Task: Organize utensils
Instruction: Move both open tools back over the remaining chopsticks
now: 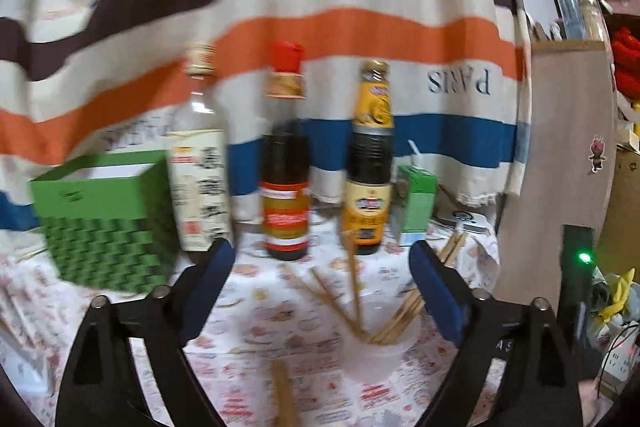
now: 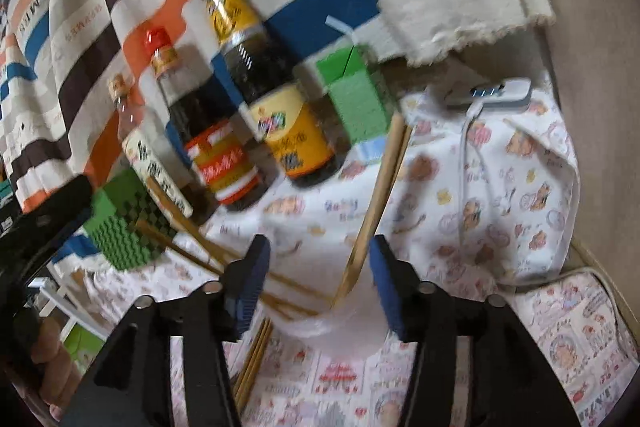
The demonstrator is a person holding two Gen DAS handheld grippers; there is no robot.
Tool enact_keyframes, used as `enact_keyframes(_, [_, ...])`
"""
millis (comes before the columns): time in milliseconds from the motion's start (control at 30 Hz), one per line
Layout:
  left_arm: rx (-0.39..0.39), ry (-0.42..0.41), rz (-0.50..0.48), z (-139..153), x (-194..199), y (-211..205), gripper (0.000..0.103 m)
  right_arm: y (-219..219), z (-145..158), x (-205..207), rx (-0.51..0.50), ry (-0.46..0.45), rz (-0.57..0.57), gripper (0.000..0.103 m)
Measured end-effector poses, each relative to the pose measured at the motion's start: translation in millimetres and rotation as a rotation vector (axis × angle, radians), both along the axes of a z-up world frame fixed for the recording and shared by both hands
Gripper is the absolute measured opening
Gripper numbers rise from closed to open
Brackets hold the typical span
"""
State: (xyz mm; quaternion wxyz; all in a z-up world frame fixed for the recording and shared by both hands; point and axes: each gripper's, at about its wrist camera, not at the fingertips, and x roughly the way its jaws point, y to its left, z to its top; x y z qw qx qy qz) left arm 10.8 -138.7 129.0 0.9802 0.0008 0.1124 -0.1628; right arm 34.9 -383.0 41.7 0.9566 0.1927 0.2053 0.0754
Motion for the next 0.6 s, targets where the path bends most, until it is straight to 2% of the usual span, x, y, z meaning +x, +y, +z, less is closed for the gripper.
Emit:
enact_keyframes(100, [0.004, -0.003, 0.049, -6.0, -9.9, 20.8, 0.098, 11.9, -8.2, 5.5, -0.026, 0.169, 0.024, 0.057])
enact_keyframes(167, [0.008, 0.006, 0.079, -10.5, -13.8, 34.3, 0.1, 18.9, -13.8, 1.3, -0.018, 0.17, 0.059, 0.057])
enact_keyframes(233, [0.014, 0.016, 0.096, -16.0, -16.2, 45.3, 0.1, 33.0, -18.4, -2.2, -0.074, 0.185, 0.064, 0.057])
enact_keyframes(333, [0.019, 0.012, 0.13, -27.8, -21.6, 58.0, 0.102, 50.7, -21.8, -7.6, -0.121, 0.168, 0.096, 0.057])
enact_keyframes(433, [0.02, 0.027, 0.149, -42.2, -25.7, 67.5, 0.102, 62.3, -25.5, -12.5, -0.117, 0.136, 0.133, 0.058])
enact_keyframes(500, [0.008, 0.066, 0.176, -56.1, -23.4, 74.0, 0.102, 68.3, -30.5, -12.3, -0.121, 0.123, 0.154, 0.059])
enact_keyframes(600, [-0.03, 0.14, 0.158, -78.4, -13.4, 82.8, 0.102, 73.1, -36.2, -11.1, -0.155, 0.117, 0.158, 0.059])
